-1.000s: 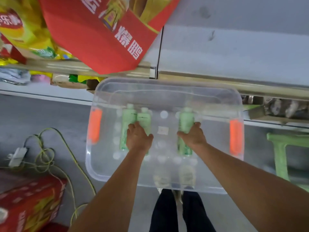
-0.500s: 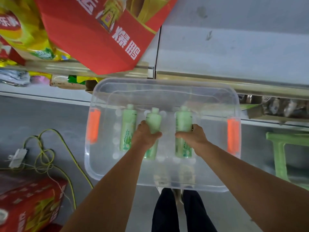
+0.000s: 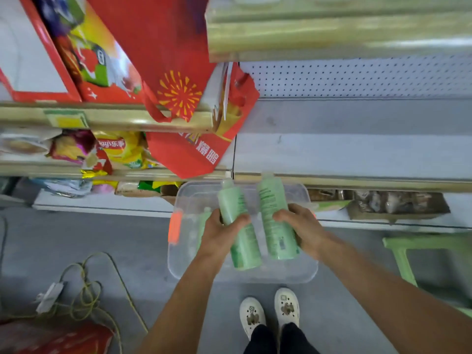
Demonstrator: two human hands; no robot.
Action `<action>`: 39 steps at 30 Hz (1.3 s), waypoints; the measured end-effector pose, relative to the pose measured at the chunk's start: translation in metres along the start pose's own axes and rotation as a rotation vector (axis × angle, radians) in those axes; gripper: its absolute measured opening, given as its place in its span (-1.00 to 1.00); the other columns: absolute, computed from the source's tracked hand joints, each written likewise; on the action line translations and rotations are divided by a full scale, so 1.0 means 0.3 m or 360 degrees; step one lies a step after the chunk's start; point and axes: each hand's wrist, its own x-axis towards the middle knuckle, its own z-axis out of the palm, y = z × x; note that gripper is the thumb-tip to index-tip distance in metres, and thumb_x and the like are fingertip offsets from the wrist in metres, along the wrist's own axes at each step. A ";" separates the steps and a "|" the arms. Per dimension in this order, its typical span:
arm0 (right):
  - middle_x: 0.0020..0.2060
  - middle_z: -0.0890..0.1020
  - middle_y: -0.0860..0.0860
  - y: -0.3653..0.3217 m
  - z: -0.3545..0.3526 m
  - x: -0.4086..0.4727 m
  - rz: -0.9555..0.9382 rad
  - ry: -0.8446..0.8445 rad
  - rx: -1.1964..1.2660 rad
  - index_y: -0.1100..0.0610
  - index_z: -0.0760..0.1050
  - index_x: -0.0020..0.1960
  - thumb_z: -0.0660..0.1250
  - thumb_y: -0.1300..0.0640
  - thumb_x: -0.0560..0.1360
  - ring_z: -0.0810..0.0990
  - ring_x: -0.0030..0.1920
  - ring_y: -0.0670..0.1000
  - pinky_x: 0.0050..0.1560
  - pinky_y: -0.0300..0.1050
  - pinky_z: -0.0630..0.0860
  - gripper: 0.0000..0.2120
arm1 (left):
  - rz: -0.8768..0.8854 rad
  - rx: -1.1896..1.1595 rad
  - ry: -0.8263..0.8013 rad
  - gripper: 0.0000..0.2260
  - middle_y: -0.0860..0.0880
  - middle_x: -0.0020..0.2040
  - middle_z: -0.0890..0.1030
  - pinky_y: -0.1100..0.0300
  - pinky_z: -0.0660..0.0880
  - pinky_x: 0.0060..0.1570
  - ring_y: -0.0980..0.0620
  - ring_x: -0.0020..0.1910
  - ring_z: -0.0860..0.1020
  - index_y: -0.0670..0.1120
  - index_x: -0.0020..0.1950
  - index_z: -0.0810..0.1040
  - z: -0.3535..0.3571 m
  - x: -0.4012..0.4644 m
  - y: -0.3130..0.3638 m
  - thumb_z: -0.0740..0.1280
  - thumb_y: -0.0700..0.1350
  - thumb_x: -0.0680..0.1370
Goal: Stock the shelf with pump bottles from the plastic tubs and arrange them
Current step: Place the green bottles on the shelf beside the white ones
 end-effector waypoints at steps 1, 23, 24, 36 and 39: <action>-0.04 0.64 0.19 -0.035 -0.002 -0.041 -0.0042 -0.0021 0.0032 0.22 0.49 0.19 0.44 0.21 0.34 0.66 -0.13 0.11 -0.17 -0.04 0.56 -0.58 | 0.0043 -0.0014 0.0009 -0.82 -0.01 -0.09 0.67 0.16 0.54 -0.22 0.05 -0.13 0.64 -0.01 0.02 0.56 -0.002 -0.033 0.045 0.47 -0.11 0.46; -0.05 0.56 0.00 -0.630 -0.118 -0.655 -0.1117 0.0535 -0.0383 0.08 0.34 0.17 0.58 0.06 0.32 0.58 -0.08 -0.06 -0.21 -0.16 0.49 -0.43 | 0.1057 0.0002 -0.0220 -0.63 0.07 -0.01 0.64 0.09 0.60 -0.04 0.12 -0.06 0.64 0.02 0.17 0.49 0.134 -0.444 0.702 0.51 -0.06 0.43; -0.04 0.57 0.00 -0.655 -0.138 -0.660 -0.1149 0.0551 -0.0345 0.07 0.34 0.18 0.57 0.04 0.33 0.59 -0.06 -0.05 -0.18 -0.14 0.50 -0.44 | 0.1077 -0.0033 -0.0236 -0.64 0.06 -0.01 0.64 0.09 0.60 -0.05 0.11 -0.05 0.65 0.02 0.17 0.49 0.151 -0.457 0.722 0.51 -0.06 0.43; 0.16 0.50 -0.04 -1.014 -0.448 -0.687 -0.1421 0.0814 -0.0201 0.09 0.20 0.34 0.49 0.01 0.41 0.51 0.20 0.06 0.22 0.05 0.45 -0.35 | 0.1102 -0.0167 -0.0323 -0.58 0.07 0.01 0.63 0.24 0.53 -0.18 0.15 -0.06 0.63 0.01 0.23 0.44 0.387 -0.530 0.887 0.50 -0.03 0.44; 0.06 0.54 -0.03 -1.100 -0.492 -0.656 -0.1470 0.0828 -0.0245 0.10 0.19 0.32 0.50 0.03 0.42 0.54 0.13 0.07 0.09 -0.02 0.48 -0.36 | 0.1106 -0.0181 -0.0291 -0.57 0.05 0.02 0.61 0.23 0.54 -0.19 0.13 -0.05 0.62 0.00 0.24 0.43 0.438 -0.522 0.913 0.50 -0.03 0.44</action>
